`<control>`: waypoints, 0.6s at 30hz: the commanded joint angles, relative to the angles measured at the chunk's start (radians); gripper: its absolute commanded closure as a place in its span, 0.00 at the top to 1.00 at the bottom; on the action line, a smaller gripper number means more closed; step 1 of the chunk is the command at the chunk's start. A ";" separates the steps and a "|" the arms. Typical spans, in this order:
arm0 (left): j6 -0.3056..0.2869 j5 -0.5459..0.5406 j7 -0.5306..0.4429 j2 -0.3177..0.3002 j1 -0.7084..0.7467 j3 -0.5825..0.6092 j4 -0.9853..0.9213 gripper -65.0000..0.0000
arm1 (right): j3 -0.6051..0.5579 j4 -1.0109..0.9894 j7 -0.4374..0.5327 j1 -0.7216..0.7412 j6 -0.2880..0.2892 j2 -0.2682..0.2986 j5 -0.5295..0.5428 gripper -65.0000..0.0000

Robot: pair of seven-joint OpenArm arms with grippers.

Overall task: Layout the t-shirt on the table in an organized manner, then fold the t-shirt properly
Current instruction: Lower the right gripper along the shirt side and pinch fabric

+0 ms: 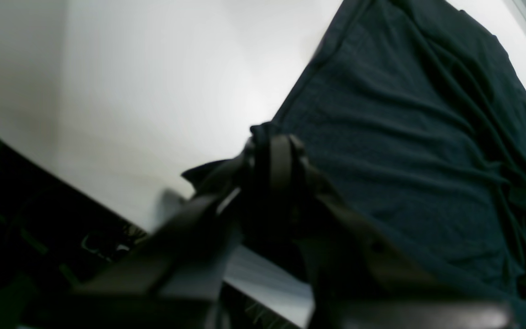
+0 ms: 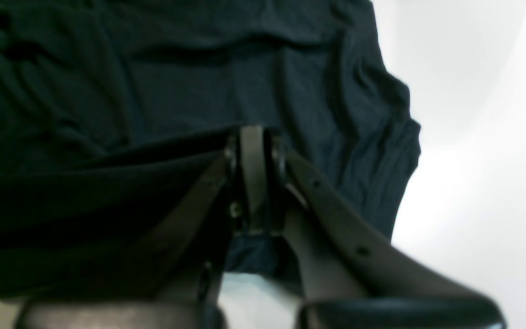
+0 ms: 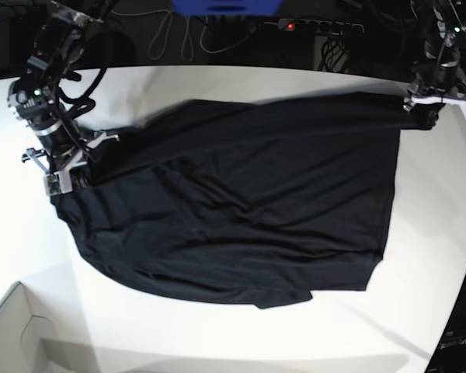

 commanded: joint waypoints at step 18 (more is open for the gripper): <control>-0.005 -0.009 -0.018 -0.004 -0.066 0.002 0.007 0.00 | 0.000 -0.159 0.024 0.138 -0.004 0.057 0.016 0.00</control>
